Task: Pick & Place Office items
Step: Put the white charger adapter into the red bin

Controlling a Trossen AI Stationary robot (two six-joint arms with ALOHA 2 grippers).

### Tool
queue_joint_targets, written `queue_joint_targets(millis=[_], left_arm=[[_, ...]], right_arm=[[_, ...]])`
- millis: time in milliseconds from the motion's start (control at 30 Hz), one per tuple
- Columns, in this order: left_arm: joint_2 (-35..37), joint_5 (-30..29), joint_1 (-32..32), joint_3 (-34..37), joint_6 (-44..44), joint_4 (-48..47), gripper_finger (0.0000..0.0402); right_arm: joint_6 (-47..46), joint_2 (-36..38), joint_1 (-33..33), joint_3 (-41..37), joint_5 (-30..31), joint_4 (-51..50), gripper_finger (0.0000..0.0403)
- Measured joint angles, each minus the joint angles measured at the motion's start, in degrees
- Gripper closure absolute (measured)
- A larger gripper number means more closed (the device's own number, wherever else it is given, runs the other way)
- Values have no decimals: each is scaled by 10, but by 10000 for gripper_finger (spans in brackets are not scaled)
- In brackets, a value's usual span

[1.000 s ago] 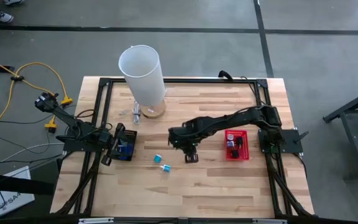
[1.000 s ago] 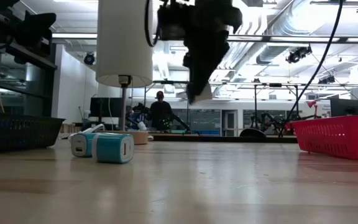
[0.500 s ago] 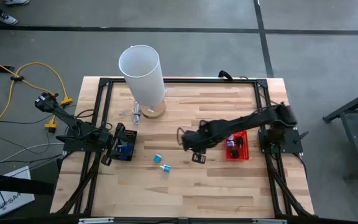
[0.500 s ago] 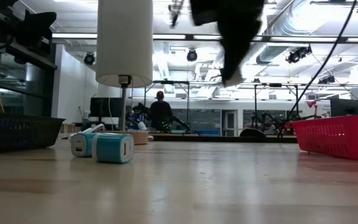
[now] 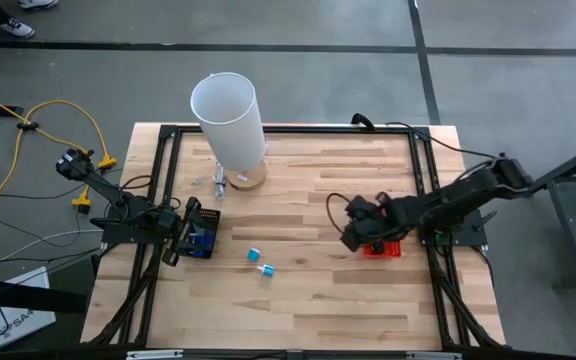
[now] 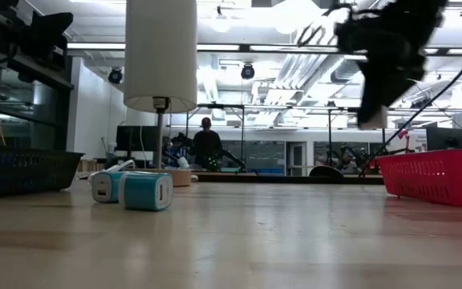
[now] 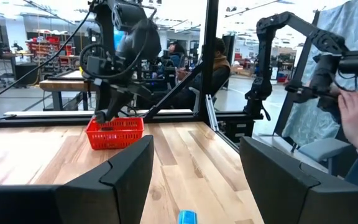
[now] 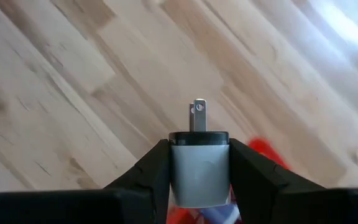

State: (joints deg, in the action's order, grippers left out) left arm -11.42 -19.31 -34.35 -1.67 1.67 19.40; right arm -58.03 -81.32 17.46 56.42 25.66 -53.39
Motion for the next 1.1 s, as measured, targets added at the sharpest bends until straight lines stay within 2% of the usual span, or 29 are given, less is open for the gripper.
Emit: queue_joint_targets(millis=[200,433,567,800,1100], left_arm=[[0,0,0,0,0,1,169],[0,0,0,0,0,3,169],[0,0,0,0,0,4,169],[0,0,0,0,0,4,169],[0,0,0,0,0,4,169]], right_arm=[[-131,31,60,-51,14,-19,276],[-298,32,158,-75,14,-50,275],[-370,32,193,-96,14,-65,275],[-431,32,212,-140,13,-66,275],[-444,31,212,-174,10,-43,275]])
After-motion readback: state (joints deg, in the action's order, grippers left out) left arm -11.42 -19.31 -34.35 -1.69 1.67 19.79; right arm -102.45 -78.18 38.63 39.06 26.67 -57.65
